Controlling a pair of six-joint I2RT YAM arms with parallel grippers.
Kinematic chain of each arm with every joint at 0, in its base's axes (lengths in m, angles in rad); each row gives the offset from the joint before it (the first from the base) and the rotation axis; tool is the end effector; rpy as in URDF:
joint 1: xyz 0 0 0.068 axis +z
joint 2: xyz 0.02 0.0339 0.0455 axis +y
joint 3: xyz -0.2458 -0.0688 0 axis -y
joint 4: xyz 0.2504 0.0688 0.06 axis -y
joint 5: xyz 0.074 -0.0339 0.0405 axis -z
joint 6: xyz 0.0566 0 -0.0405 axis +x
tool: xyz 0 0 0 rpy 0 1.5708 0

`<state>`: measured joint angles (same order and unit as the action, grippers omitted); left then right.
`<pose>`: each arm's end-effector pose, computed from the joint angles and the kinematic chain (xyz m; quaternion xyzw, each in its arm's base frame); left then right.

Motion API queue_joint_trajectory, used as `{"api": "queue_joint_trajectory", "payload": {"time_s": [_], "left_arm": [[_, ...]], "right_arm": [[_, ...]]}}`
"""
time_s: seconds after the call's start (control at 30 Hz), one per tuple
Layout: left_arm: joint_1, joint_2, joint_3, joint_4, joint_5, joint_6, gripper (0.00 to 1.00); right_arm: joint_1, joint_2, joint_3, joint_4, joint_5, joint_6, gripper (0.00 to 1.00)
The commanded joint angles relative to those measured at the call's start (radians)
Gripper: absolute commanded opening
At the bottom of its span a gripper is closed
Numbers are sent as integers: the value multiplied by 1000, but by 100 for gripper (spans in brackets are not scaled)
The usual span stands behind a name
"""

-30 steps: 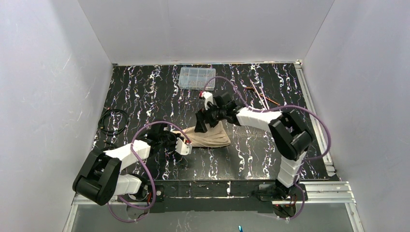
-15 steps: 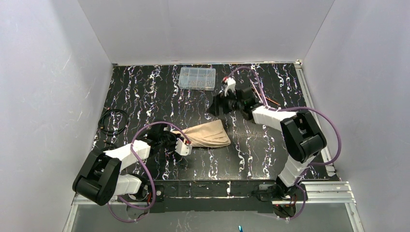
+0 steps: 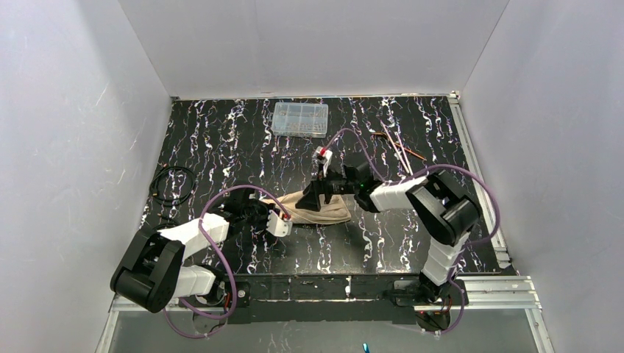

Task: Fold the napkin into a case and place the utensils inside
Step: Stuff the top corner of the smaller-rectangle-folded napkin into the folded napkin.

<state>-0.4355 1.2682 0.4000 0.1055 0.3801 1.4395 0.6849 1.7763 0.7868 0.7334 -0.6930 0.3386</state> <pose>0.2140 -0.1228 0.1084 0.7718 0.4745 0.0335 0.4220 0.2649 0.2630 0.1480 -0.3327 0.6977 0.5158 0.3694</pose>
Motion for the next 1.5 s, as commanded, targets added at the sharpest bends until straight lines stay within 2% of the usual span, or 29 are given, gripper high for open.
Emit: {"api": "queue_joint_trajectory", "payload": {"time_s": [0.0, 0.2, 0.4, 0.8, 0.87, 1.0, 1.03, 1.47], "left_arm": [[-6, 9, -26, -115, 10, -23, 0], [-6, 13, -20, -110, 6, -42, 0], [-7, 12, -13, -110, 2, -55, 0], [-6, 11, 16, -113, -1, -101, 0], [-7, 11, 18, -110, 0, -107, 0], [-7, 1, 39, -122, 0, -142, 0], [-6, -2, 50, -132, 0, -156, 0], [-2, -21, 158, -140, -18, -364, 0]], "right_arm": [[14, 92, 61, 92, -55, 19, 88], [60, 162, 112, 63, -50, -7, 82], [82, 198, 147, 31, -52, -20, 81], [130, 220, 174, -88, 24, -87, 63], [138, 224, 185, -106, 49, -95, 52], [152, 230, 244, -206, 117, -106, 10], [155, 229, 250, -218, 125, -108, 2], [161, 226, 257, -307, 130, -102, 1]]}}
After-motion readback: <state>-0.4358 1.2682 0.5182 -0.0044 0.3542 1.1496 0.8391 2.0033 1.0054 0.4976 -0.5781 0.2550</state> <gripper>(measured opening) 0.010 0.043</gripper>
